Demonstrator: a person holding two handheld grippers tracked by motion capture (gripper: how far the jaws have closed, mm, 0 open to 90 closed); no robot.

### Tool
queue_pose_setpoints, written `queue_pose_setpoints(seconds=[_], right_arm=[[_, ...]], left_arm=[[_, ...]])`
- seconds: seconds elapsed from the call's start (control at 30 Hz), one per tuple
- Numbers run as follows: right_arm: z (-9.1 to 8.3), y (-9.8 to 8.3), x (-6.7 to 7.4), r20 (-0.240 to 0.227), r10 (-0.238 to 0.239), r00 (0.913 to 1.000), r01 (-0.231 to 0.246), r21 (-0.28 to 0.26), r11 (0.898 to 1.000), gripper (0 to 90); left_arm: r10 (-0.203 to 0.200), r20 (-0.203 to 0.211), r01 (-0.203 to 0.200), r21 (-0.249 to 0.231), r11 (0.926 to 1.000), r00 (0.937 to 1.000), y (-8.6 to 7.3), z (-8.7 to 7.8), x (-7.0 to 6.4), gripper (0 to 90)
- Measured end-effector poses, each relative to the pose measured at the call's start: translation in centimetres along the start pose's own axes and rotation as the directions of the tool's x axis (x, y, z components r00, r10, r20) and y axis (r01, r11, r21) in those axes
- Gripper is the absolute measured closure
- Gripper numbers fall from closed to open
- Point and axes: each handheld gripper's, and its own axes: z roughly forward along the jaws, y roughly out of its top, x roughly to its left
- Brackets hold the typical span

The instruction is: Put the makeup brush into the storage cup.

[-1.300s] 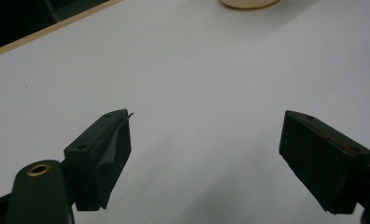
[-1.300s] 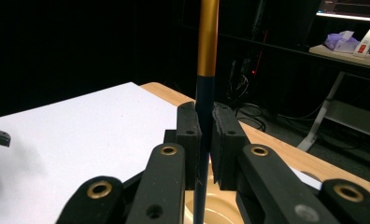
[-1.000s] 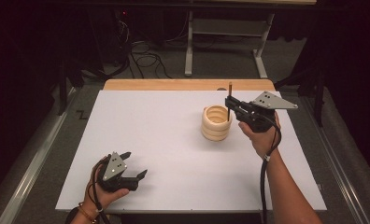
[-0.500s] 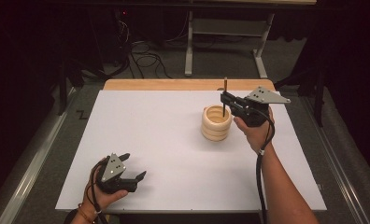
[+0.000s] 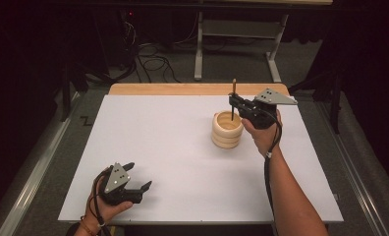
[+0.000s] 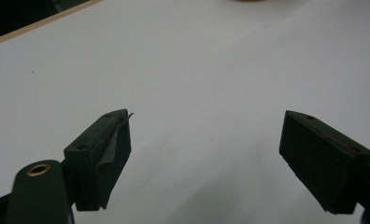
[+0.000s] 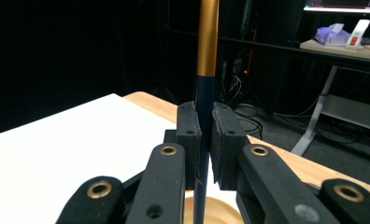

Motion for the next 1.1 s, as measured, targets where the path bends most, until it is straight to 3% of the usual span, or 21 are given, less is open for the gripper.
queue_pose_setpoints(seconds=[0.4,0.73,1.1], right_arm=[[1.5,-1.1,-0.5,0.01,0.026,0.9996,-0.026,0.021,0.999,84.4],[1.9,-1.9,-1.1,0.023,0.059,0.998,-0.06,0.039,0.997,84.4],[2.3,-2.3,-1.2,0.026,0.061,0.9978,-0.062,0.054,0.997,84.4]], left_arm=[[-0.008,-0.012,0.008,0.002,1.0,0.9999,-0.3,-0.5,0.0,17.7],[-0.008,-0.02,0.008,0.006,1.0,0.9998,-0.6,-0.9,-0.1,17.8],[-0.009,-0.024,0.009,0.012,0.9999,0.9997,-0.8,-1.1,-0.1,18.0]])
